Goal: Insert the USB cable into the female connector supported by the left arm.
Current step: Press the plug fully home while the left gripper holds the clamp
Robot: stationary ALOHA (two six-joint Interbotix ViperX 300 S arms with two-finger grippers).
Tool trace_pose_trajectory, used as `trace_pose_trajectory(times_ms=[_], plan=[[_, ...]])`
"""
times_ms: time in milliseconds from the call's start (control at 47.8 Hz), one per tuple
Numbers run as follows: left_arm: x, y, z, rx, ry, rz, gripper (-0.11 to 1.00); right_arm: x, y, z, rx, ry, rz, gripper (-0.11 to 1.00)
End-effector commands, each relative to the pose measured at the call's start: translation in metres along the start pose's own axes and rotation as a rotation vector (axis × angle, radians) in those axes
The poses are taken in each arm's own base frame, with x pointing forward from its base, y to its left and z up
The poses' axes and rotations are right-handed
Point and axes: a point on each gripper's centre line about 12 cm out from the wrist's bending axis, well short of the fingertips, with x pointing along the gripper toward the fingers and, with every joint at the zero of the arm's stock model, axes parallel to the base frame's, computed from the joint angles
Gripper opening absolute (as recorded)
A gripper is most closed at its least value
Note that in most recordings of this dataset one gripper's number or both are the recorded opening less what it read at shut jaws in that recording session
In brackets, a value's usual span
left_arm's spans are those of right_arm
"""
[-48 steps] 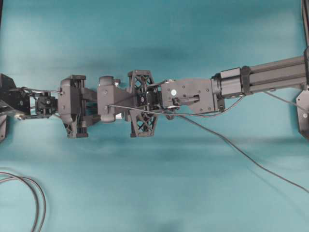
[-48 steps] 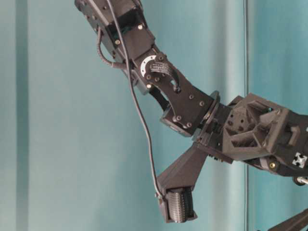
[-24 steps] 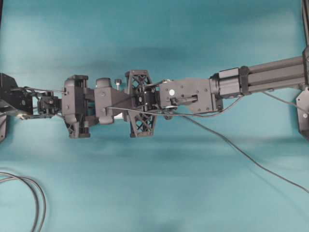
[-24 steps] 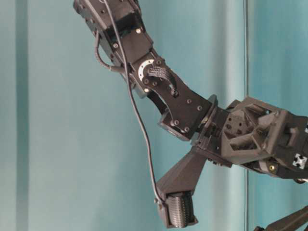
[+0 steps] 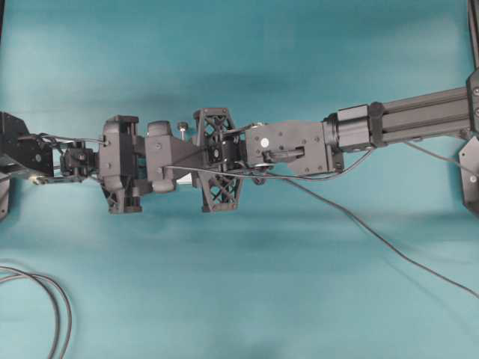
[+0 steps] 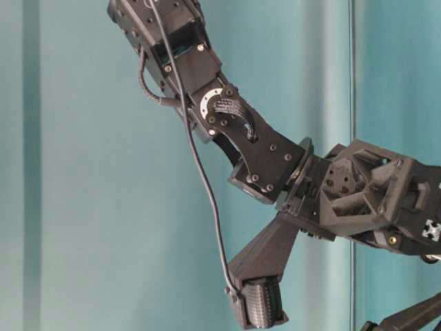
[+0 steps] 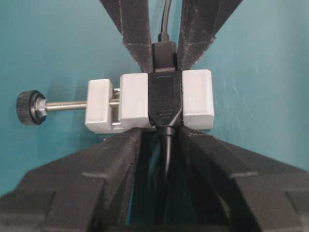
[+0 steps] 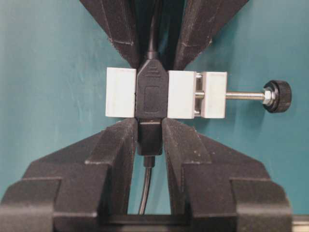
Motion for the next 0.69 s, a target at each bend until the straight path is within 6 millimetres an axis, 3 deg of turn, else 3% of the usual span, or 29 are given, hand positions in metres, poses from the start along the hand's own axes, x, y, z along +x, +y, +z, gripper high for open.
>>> trace_pose_trajectory(times_ms=[0,167,460,669], plan=[[0.024,-0.001,0.038,0.031,-0.103,-0.002,0.47,-0.015,-0.01,0.032,0.003,-0.1,-0.02,0.2],[0.019,-0.003,0.029,0.029,-0.077,-0.008,0.47,-0.017,-0.011,0.031,-0.002,-0.095,-0.021,0.2],[-0.012,-0.003,0.014,0.022,-0.058,-0.007,0.47,-0.036,-0.011,0.029,-0.002,-0.116,-0.022,0.2],[-0.018,-0.003,0.015,0.014,-0.064,-0.006,0.59,-0.038,-0.01,0.026,0.008,-0.104,-0.02,0.2]])
